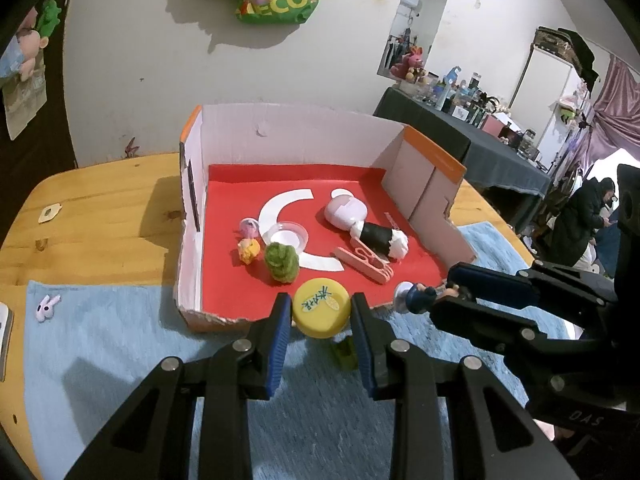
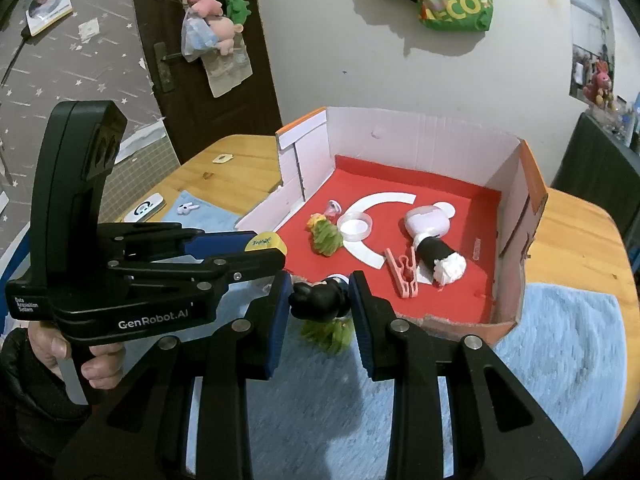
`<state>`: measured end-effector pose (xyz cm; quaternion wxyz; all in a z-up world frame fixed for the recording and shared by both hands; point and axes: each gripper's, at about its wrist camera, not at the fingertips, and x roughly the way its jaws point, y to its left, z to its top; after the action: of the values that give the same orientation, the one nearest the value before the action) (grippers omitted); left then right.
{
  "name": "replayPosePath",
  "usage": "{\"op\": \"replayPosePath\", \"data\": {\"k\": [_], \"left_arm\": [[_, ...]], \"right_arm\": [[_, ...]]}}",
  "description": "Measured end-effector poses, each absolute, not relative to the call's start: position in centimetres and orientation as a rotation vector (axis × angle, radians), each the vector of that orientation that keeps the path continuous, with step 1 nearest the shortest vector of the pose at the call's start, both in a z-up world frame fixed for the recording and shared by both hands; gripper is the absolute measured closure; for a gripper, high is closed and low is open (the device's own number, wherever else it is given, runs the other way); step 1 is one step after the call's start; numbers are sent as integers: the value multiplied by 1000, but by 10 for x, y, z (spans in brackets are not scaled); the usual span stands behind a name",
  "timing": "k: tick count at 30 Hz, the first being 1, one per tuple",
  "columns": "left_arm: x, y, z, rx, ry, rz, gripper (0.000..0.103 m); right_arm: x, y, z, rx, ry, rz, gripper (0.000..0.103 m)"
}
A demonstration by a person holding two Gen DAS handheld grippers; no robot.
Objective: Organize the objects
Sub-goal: 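Lift and carry the figure and yellow lid over the box wall with both tools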
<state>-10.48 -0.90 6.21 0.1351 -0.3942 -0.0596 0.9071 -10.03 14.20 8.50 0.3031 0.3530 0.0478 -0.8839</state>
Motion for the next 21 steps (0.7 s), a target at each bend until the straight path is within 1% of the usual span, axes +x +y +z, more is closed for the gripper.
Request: {"op": "replayPosePath", "data": {"k": [12, 21], "left_arm": [[-132, -13, 56, -1182, -165, 2615, 71], [-148, -14, 44, -1236, -156, 2588, 71]], "right_arm": [[-129, 138, 82, 957, 117, -2337, 74], [-150, 136, 65, 1015, 103, -2325, 74]]}}
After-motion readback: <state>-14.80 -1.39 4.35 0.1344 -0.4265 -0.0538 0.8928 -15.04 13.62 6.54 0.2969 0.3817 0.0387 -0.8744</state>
